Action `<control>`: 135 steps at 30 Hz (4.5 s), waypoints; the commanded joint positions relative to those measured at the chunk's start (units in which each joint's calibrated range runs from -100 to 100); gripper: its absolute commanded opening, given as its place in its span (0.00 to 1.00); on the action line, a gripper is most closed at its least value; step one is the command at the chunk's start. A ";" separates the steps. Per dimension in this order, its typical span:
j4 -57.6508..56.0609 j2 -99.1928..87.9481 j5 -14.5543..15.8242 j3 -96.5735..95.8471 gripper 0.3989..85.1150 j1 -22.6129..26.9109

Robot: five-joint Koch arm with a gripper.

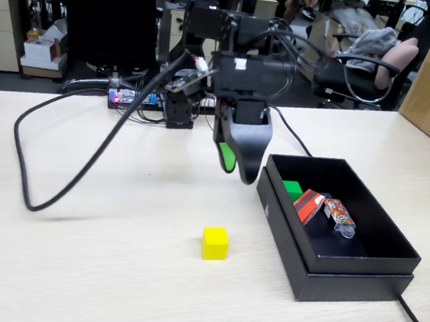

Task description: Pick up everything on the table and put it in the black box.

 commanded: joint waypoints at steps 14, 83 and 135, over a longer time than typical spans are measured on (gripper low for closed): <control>9.47 14.05 -1.47 5.48 0.42 -1.37; 5.67 -6.26 -1.03 -8.75 0.04 0.83; 7.40 -5.23 3.32 -2.32 0.42 14.31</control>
